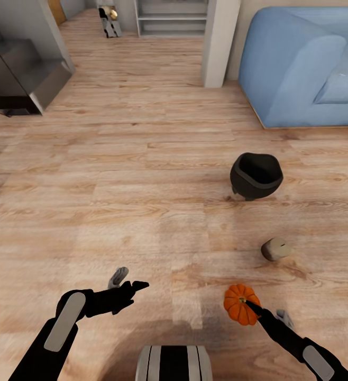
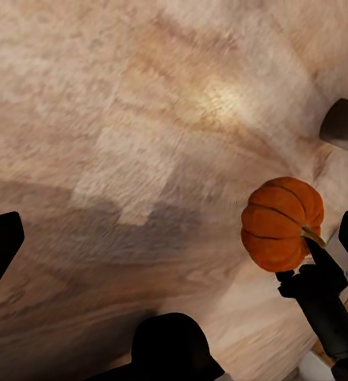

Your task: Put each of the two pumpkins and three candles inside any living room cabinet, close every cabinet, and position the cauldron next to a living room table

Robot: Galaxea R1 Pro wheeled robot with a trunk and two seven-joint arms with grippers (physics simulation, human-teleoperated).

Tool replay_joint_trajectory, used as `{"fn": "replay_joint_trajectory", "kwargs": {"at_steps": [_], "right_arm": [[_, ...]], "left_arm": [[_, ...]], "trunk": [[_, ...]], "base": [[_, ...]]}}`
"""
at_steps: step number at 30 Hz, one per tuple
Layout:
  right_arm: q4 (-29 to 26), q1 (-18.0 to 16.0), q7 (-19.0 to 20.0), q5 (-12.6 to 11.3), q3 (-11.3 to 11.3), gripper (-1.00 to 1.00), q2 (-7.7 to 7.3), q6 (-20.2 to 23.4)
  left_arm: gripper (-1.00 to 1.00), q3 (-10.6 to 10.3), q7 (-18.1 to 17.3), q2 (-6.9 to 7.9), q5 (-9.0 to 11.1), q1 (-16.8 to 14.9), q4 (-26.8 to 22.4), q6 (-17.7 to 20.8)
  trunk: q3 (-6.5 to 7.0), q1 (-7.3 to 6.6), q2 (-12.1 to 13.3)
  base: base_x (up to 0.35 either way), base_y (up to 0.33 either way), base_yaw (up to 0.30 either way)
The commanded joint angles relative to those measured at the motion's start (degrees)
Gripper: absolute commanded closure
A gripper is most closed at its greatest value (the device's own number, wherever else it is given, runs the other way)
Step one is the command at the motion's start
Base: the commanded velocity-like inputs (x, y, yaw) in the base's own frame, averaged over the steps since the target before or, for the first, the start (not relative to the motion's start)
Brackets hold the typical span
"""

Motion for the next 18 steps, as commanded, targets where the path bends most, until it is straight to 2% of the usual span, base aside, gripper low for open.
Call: {"fn": "replay_joint_trajectory", "kwargs": {"at_steps": [1,5,10,18], "right_arm": [[0.03,0.0,0.42,-0.47,0.06,1.0,-0.04,0.42],[0.03,0.0,1.29,-0.94,-0.06,1.0,-0.04,1.17],[-0.12,0.0,1.49,-1.23,-0.26,1.0,-0.08,4.33],[-0.15,0.0,1.87,-1.24,-0.54,1.0,-0.04,4.22]], "left_arm": [[-1.0,-0.05,0.6,0.02,0.58,-0.01,-0.06,0.16],[-1.0,-0.06,0.6,0.07,0.58,-0.01,-0.06,0.16],[-1.0,-0.09,0.6,0.02,0.58,0.0,-0.06,0.16],[-1.0,-0.09,0.6,0.06,0.57,0.0,-0.06,0.16]], "trunk": [[0.19,-0.03,0.0],[1.08,-0.13,0.06],[2.19,-0.26,0.12],[3.96,-0.47,0.23]], "base": [[0.0,0.0,0.0],[0.0,0.0,0.0],[0.0,0.0,0.0],[0.0,0.0,0.0]]}}
